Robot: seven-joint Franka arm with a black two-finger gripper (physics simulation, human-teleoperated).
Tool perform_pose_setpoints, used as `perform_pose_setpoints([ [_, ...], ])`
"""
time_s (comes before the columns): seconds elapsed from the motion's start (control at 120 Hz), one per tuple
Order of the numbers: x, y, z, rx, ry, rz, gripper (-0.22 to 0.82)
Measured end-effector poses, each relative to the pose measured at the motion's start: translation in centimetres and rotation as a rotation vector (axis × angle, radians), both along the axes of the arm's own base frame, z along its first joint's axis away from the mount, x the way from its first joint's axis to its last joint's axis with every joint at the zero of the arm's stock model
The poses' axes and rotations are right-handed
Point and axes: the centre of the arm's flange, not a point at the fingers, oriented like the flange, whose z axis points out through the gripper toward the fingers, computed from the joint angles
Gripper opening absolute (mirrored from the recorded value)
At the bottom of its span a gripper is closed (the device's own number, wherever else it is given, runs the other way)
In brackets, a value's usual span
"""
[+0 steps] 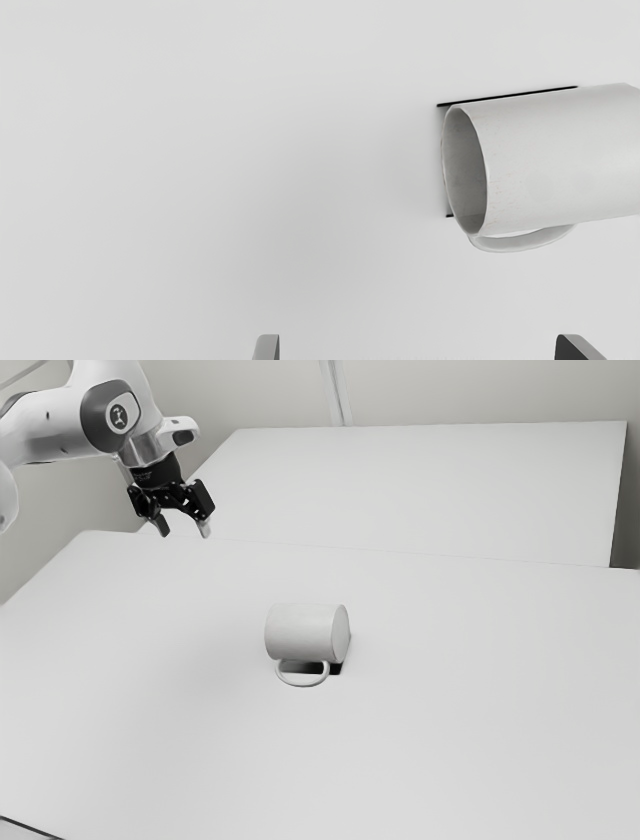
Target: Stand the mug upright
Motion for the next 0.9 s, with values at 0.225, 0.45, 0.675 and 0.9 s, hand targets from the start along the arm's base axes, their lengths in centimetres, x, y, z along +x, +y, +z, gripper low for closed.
perform_pose_setpoints([
  [0.225, -0.1, -0.3, 0.3, -0.005, -0.003, -0.008, 0.6],
  [0.45, -1.4, 1.3, -4.3, -0.266, 0.069, 0.075, 0.6],
  [0.675, -1.2, 1.9, -15.7, -0.664, 0.142, 0.088, 0.6],
  [0.9, -2.8, 1.2, -24.2, -0.974, 0.071, 0.104, 0.6],
])
